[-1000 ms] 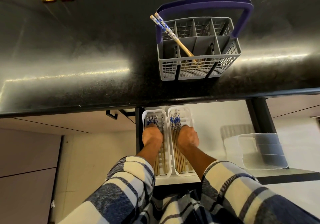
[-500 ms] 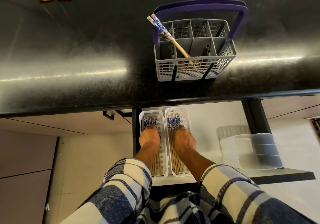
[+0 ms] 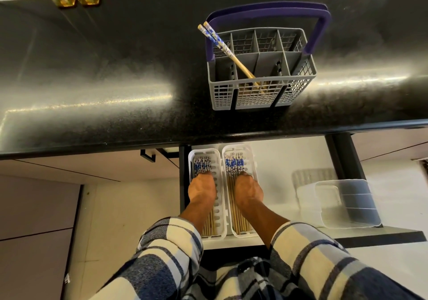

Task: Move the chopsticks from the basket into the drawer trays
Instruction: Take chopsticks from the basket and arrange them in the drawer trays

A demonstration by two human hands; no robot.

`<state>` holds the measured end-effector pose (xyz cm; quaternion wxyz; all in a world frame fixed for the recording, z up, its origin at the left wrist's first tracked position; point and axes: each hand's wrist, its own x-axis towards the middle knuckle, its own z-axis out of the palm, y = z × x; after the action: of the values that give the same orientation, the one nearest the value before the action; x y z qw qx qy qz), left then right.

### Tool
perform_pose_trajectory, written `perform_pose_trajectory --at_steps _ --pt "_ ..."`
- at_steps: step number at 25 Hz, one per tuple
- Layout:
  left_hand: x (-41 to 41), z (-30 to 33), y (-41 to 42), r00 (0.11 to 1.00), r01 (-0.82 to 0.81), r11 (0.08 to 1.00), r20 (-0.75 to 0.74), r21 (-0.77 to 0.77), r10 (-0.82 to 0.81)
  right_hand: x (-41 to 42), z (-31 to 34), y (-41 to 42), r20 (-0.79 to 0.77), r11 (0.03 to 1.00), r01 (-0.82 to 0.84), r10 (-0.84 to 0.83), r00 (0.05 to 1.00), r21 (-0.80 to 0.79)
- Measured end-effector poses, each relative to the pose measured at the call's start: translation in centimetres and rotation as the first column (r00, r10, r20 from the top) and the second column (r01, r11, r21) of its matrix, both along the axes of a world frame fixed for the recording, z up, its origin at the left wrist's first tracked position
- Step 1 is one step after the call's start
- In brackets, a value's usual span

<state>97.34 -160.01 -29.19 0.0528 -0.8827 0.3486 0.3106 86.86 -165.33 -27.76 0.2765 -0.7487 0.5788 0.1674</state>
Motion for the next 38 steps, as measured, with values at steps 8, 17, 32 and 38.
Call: perform_pose_trajectory --at_steps 8,17,32,38 --pt "-0.1 0.0 0.5 0.998 -0.049 0.998 -0.045 -0.028 0.047 -0.6 0.1 0.7 0.004 0.995 -0.09 0.09 0.996 -0.034" --pt "0.9 4.7 1.1 0.925 -0.351 0.791 -0.32 -0.501 0.207 -1.9 4.2 0.2 0.265 0.955 -0.14 0.211 0.941 -0.262" --pt "5.6 20.3 -11.3 0.708 -0.703 0.265 -0.685 -0.66 0.171 4.3 20.8 -12.4 0.537 0.758 0.072 0.389 0.749 -0.648" --pt "5.8 21.4 -14.2 0.59 -0.788 0.355 -0.782 -0.503 0.2 6.6 21.7 -15.2 0.36 0.883 -0.118 0.303 0.882 -0.454"
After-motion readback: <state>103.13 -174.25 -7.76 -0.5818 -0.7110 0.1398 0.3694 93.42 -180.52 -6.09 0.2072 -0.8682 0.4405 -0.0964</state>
